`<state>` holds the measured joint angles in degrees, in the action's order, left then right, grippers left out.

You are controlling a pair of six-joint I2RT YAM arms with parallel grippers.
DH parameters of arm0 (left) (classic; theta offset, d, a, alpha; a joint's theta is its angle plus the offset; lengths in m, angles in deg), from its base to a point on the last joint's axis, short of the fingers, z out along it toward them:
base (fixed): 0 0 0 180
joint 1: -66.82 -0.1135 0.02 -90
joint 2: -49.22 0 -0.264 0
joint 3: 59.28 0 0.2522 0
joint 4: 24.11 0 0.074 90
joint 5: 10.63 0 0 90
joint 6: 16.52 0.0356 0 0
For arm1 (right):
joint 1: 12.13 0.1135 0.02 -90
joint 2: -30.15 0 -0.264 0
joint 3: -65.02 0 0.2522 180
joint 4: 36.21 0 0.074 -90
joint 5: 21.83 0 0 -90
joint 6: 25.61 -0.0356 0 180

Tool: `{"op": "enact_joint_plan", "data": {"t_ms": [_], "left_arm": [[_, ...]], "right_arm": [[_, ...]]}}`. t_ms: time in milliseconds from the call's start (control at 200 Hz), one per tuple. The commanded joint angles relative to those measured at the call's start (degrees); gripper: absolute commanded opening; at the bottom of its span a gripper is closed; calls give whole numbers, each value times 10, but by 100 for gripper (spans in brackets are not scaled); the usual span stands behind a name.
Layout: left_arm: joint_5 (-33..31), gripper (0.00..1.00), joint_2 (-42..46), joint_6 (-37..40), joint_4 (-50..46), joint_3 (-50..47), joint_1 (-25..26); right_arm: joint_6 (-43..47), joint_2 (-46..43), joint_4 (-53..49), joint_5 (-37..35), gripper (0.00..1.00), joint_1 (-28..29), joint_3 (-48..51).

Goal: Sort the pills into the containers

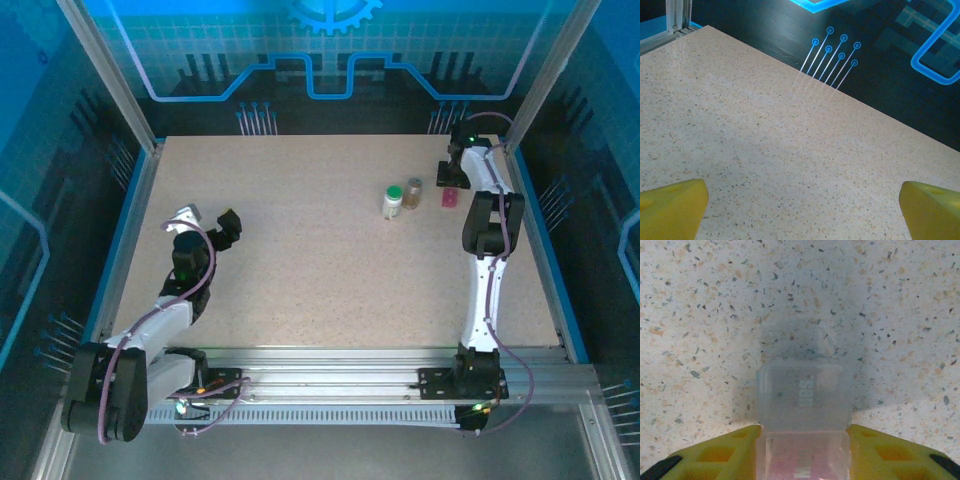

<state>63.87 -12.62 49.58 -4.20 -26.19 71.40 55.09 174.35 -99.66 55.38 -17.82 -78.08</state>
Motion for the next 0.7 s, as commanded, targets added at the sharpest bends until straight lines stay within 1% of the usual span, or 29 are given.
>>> {"op": "enact_joint_plan", "data": {"t_ms": [0, 110, 215, 235, 335, 500, 595, 695], "left_arm": [[11, 99, -3, -3, 1, 14, 3], [11, 99, -1, -4, 1, 14, 3], [17, 99, -2, -5, 1, 14, 3], [18, 99, -2, -5, 1, 15, 3], [31, 99, 0, -2, 4, 15, 5], [44, 99, 13, 1, -1, 19, 19], [48, 99, 32, 4, -13, 24, 33], [32, 99, 51, 11, -51, 40, 52]], "right_arm": [[-9, -4, -10, 5, 42, -8, 5], [-16, -46, 15, -1, 40, -9, 41], [-34, -106, 59, 3, 38, -9, 108], [-39, -134, 69, 4, 38, -8, 123], [-68, -222, 119, 1, 38, -5, 211], [-111, -384, 209, -17, 37, 16, 397], [-110, -487, 239, -30, 38, 46, 489], [-99, -587, 251, -49, 40, 113, 562]]}}
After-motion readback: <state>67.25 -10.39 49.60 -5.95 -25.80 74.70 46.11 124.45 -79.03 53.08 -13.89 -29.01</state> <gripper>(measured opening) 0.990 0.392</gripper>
